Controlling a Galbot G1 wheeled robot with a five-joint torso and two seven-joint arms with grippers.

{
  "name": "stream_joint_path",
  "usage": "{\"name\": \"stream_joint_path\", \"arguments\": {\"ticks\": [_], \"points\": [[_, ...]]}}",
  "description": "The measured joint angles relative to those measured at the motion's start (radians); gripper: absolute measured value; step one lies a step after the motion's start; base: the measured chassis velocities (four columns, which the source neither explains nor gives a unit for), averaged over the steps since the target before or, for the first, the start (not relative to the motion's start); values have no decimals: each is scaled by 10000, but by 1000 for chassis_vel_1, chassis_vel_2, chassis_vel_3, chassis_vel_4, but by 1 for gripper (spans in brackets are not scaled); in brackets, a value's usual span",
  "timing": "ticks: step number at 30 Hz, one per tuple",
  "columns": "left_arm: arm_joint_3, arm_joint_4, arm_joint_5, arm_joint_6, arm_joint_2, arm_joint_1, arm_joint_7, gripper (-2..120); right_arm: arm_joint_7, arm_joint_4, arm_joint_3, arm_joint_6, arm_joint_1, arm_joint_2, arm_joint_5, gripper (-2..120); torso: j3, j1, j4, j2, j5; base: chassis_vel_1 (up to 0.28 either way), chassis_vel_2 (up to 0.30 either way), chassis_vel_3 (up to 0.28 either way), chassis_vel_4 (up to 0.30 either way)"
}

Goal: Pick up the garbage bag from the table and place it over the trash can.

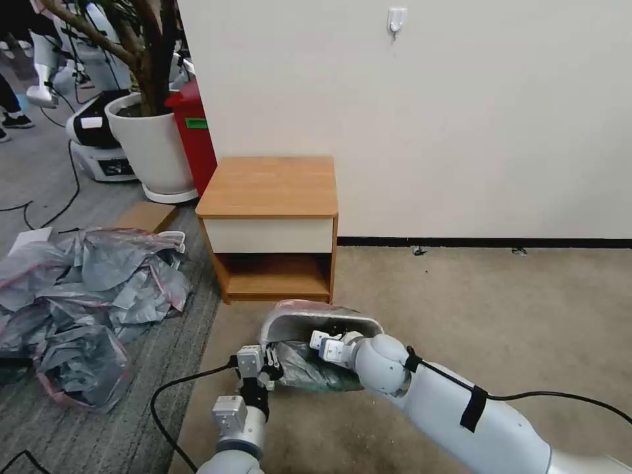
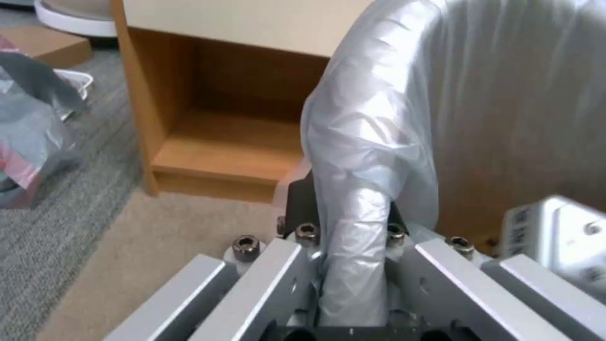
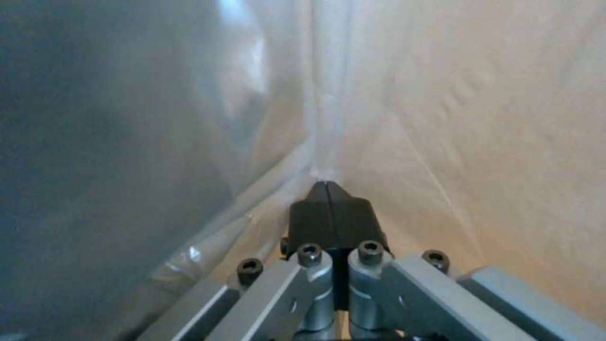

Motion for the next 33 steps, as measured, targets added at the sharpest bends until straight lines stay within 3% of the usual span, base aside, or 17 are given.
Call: {"name": "stream_joint_path", "arguments": {"ticks": [12,21,26,29,30,31,33], "points": [[-231,332,9,-1,-189,-119,-44,1,0,1135,83,-75,-169,-556,206,0,-1,-1,0,0,10,0,0,0,0],[-323,639,-626,300,-233,-375,-435,1,15,2820,956,-155,-892,-1644,815,0,-1,0,0,0,10,0,0,0,0],[-303,673,-1128,519,-243,-421,-610,1,123,4272,2432,111,-1922,-2443,1554,0,-1,0,-1,0,5,0,0,0,0],[-153,526,-1682,768,-211,-390,-767,1,377,5407,3989,290,-2962,-3092,2407,0,-1,0,-1,0,-18,0,0,0,0],[-81,299,-2248,1092,-138,-353,-944,1,655,6025,5034,428,-3614,-3365,2882,0,0,0,-5,0,-22,0,0,0,0],[-81,299,-2248,1092,-138,-353,-944,1,655,6025,5034,428,-3614,-3365,2882,0,0,0,-5,0,-22,0,0,0,0],[-74,-168,-3277,1656,77,-281,-1308,1,1534,6835,6695,800,-4824,-3314,3482,0,-1,-1,3,0,-9,0,0,0,0]]}}
